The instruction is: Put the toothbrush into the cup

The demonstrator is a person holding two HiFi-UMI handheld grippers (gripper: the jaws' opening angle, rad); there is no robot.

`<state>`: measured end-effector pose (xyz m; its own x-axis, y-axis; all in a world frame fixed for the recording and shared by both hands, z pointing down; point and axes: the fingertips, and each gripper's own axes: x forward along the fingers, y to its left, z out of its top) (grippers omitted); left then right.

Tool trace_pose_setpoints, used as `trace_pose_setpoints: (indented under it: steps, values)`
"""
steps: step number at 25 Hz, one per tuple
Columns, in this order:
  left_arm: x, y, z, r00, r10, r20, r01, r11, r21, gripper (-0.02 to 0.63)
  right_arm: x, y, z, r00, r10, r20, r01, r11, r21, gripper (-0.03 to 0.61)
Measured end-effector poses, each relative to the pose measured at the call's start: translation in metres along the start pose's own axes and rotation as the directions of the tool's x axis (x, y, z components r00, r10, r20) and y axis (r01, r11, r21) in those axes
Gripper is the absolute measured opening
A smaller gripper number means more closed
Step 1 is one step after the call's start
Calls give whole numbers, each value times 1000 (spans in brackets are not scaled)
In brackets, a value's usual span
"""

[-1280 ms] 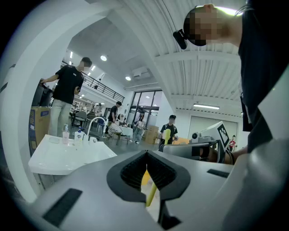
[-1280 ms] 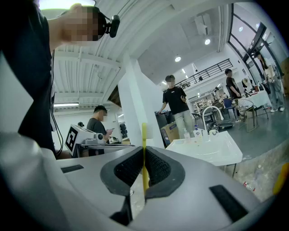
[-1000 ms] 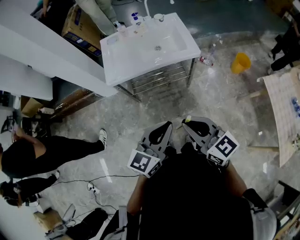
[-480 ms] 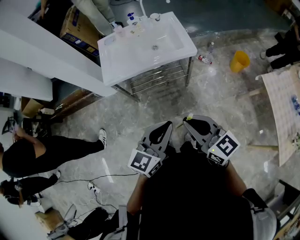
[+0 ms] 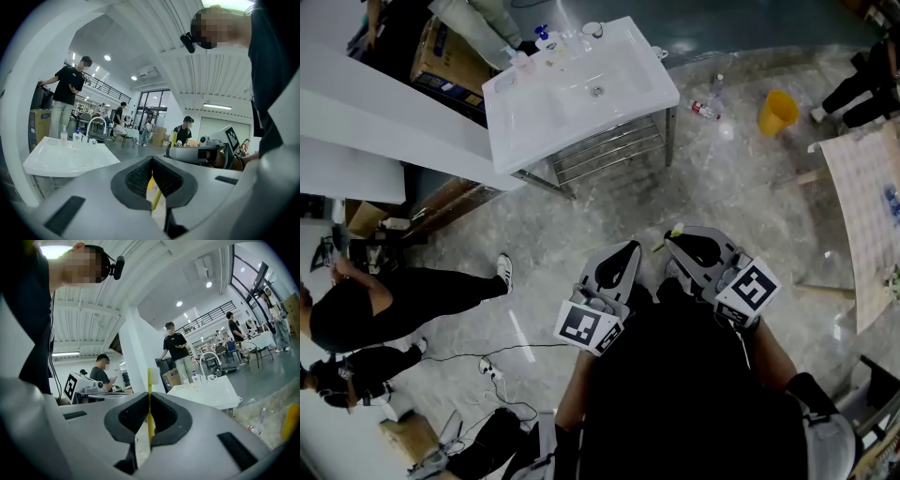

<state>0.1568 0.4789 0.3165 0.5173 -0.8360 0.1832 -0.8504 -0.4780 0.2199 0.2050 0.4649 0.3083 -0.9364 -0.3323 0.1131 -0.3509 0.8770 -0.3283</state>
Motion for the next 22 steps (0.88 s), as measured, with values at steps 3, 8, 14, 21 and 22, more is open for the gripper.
trace_pose_setpoints:
  steps: [3,8,14,21,22]
  values:
    - [7,-5,0,1000,5,-7,-5,1000,2,12,-1,-11,6,1000,-14,22,14,1000,3,25]
    - [10,-4,-4,1000,12,-25,-12,1000,0,12,0,-15,7,1000,-8,24,7,1000,20,25]
    - [18,19,1,1000,9,-5,-9,1000,4,11,12,-25,1,1000,-1,-20,1,1000,5,25]
    - [32,54,16,999,-22,25,22,999,31,11,39,-42,16,999,-34,-4,34,999,-9,25]
    - [34,61,19,999,-28,29,27,999,35,11,46,-44,19,999,-38,-4,38,999,-10,25]
